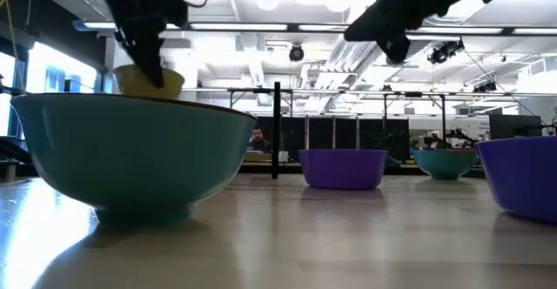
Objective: Pick & Place Mini bowls
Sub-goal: Put the bottom right yellow bowl on the shelf
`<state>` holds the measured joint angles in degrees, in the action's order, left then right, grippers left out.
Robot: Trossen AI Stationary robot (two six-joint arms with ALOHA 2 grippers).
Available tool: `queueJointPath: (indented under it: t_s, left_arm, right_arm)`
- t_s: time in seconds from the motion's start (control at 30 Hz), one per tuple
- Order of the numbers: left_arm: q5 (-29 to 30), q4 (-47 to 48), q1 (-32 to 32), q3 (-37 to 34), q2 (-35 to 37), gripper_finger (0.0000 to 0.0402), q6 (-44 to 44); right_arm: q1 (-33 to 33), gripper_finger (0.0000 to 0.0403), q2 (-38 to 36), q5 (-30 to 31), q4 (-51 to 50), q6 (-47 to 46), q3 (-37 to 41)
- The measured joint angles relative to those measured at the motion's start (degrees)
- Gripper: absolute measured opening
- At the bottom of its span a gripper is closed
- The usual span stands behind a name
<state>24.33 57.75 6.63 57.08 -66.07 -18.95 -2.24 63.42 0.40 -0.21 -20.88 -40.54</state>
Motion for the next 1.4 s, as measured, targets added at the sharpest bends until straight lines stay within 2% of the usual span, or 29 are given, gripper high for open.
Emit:
queueJointPath:
  t_s: [0.07,0.23,0.53,0.77,1.03,1.4]
  left_arm:
    - [0.4,3.2,2.7,0.0,0.3,0.0007,-0.9]
    - [0.2,2.5,11.1,-1.0,0.2,0.0007,1.4]
    - [-5.9,-8.5,27.0,-7.1,2.6,0.0007,10.4]
    - [-8.0,-13.5,35.7,-10.6,2.6,0.0007,14.5]
    - [-10.7,-17.2,40.7,-12.4,1.8,0.0007,18.5]
    - [-10.3,-21.5,40.7,-13.7,0.1,0.0007,20.1]
  right_arm:
    - [0.0,0.0005,-0.2,0.0,1.5,0.4,0.8]
    - [0.0,0.0006,-0.1,0.1,1.6,1.6,1.2]
    - [0.0,0.0002,-0.1,0.1,1.6,3.2,1.1]
    - [0.0,0.0002,-0.1,0.1,1.6,3.4,1.1]
    - [0.0,0.0002,-0.1,0.8,1.8,4.8,1.1]
    - [0.0,0.0001,0.0,0.8,3.1,6.6,1.1]
